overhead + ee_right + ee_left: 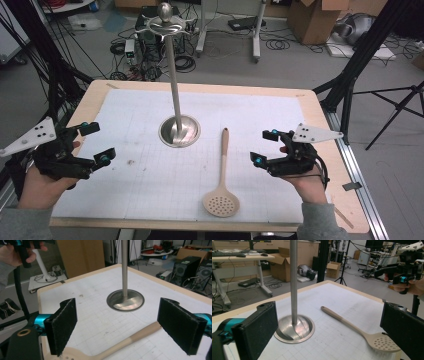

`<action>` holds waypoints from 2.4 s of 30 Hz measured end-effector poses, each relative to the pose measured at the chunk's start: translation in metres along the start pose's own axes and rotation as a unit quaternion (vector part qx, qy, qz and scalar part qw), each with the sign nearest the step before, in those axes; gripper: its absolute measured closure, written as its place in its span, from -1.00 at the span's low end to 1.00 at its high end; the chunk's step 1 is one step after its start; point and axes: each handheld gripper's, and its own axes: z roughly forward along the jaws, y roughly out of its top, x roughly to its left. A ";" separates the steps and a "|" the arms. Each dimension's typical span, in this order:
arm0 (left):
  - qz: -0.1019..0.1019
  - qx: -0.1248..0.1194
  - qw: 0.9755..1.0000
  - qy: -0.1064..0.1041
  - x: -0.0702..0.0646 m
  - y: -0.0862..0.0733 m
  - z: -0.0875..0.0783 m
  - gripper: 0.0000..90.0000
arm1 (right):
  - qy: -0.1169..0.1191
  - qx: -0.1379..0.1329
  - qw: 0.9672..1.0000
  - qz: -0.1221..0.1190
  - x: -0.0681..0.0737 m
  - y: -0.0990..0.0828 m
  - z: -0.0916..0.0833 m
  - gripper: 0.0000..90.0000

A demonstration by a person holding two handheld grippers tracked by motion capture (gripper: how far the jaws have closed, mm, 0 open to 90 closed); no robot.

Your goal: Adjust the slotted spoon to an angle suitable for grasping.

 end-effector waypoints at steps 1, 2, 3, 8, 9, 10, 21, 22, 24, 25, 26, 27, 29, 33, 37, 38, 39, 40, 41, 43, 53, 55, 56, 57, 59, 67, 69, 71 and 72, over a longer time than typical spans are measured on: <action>0.001 0.001 1.000 0.001 0.000 0.000 -0.001 -0.96 | 0.001 0.003 1.000 0.000 0.000 0.000 0.002 -0.59; -0.001 0.000 1.000 0.002 0.000 0.000 -0.001 -0.96 | 0.004 0.006 1.000 -0.003 0.000 -0.001 0.004 -0.54; 0.001 0.001 1.000 0.001 0.000 0.000 -0.002 -0.96 | 0.007 0.007 1.000 -0.007 0.001 -0.001 0.006 -0.50; 0.001 0.000 1.000 0.004 0.000 -0.001 -0.005 -0.96 | 0.014 0.022 1.000 -0.018 0.002 -0.003 0.017 -0.27; 0.000 0.001 1.000 0.005 0.000 -0.001 -0.006 -0.96 | 0.014 0.022 0.999 -0.020 0.003 -0.004 0.019 -0.20; 0.002 0.001 1.000 0.006 0.000 -0.002 -0.007 -0.96 | 0.015 0.021 0.999 -0.024 0.003 -0.004 0.021 -0.13; -0.002 0.006 1.000 0.009 0.000 -0.005 -0.009 -0.96 | 0.036 0.050 0.998 -0.030 0.005 -0.014 0.045 0.38; -0.002 0.006 1.000 0.009 0.000 -0.005 -0.009 -0.96 | 0.037 0.052 0.997 -0.033 0.005 -0.014 0.047 0.39; -0.003 0.006 1.000 0.010 0.000 -0.005 -0.010 -0.96 | 0.036 0.057 0.997 -0.039 0.006 -0.014 0.050 0.45; -0.003 0.006 1.000 0.011 0.000 -0.006 -0.011 -0.96 | 0.040 0.059 0.997 -0.041 0.006 -0.014 0.052 0.49; -0.002 0.006 1.000 0.011 0.001 -0.006 -0.011 -0.96 | 0.041 0.059 0.996 -0.045 0.007 -0.014 0.053 0.53; -0.003 0.006 1.000 0.011 0.000 -0.006 -0.011 -0.96 | 0.040 0.059 0.996 -0.048 0.007 -0.014 0.054 0.57; -0.003 0.007 1.000 0.011 0.000 -0.007 -0.011 -0.96 | 0.040 0.058 0.996 -0.050 0.007 -0.015 0.056 0.64; -0.004 0.011 1.000 0.013 -0.001 -0.009 -0.011 -0.96 | 0.028 0.045 0.998 -0.042 0.002 -0.021 0.060 0.77; -0.004 0.012 1.000 0.014 0.000 -0.010 -0.013 -0.96 | 0.027 0.048 0.998 -0.033 -0.004 -0.028 0.064 0.90; -0.004 0.012 1.000 0.014 0.000 -0.010 -0.013 -0.96 | 0.027 0.049 0.998 -0.031 -0.005 -0.030 0.066 0.92; -0.005 0.013 1.000 0.015 0.000 -0.011 -0.014 -0.96 | 0.028 0.051 0.998 -0.031 -0.005 -0.031 0.067 0.95; -0.004 0.014 1.000 0.016 0.001 -0.011 -0.014 -0.96 | 0.028 0.055 0.998 -0.031 -0.006 -0.031 0.069 0.97; -0.005 0.014 1.000 0.016 0.001 -0.012 -0.014 -0.96 | 0.027 0.059 0.997 -0.031 -0.006 -0.032 0.070 0.98; -0.005 0.016 1.000 0.016 0.001 -0.012 -0.014 -0.96 | 0.027 0.063 0.997 -0.033 -0.006 -0.032 0.073 0.98; -0.001 0.016 1.000 0.015 -0.002 -0.013 -0.017 -0.96 | 0.026 0.078 0.996 -0.036 -0.006 -0.043 0.091 0.98; -0.001 0.016 1.000 0.016 -0.002 -0.013 -0.018 -0.96 | 0.020 0.078 0.996 -0.035 -0.007 -0.046 0.094 0.98; -0.001 0.017 1.000 0.016 -0.002 -0.013 -0.018 -0.96 | 0.015 0.078 0.996 -0.030 -0.008 -0.048 0.096 0.98; -0.001 0.018 1.000 0.016 -0.002 -0.013 -0.018 -0.96 | 0.014 0.078 0.997 -0.023 -0.009 -0.049 0.098 0.98; -0.003 0.018 1.000 0.017 -0.002 -0.014 -0.017 -0.96 | 0.012 0.076 0.997 -0.021 -0.010 -0.050 0.100 0.98; -0.002 0.022 1.000 0.019 -0.003 -0.015 -0.018 -0.96 | 0.013 0.098 0.995 -0.030 -0.010 -0.055 0.113 0.99; -0.003 0.022 1.000 0.019 -0.004 -0.015 -0.018 -0.96 | 0.014 0.102 0.994 -0.036 -0.009 -0.056 0.116 0.99; -0.002 0.024 1.000 0.018 -0.003 -0.016 -0.018 -0.96 | 0.012 0.109 0.993 -0.040 -0.009 -0.057 0.119 0.99; -0.002 0.024 1.000 0.018 -0.003 -0.016 -0.018 -0.96 | 0.011 0.113 0.993 -0.042 -0.009 -0.059 0.121 0.99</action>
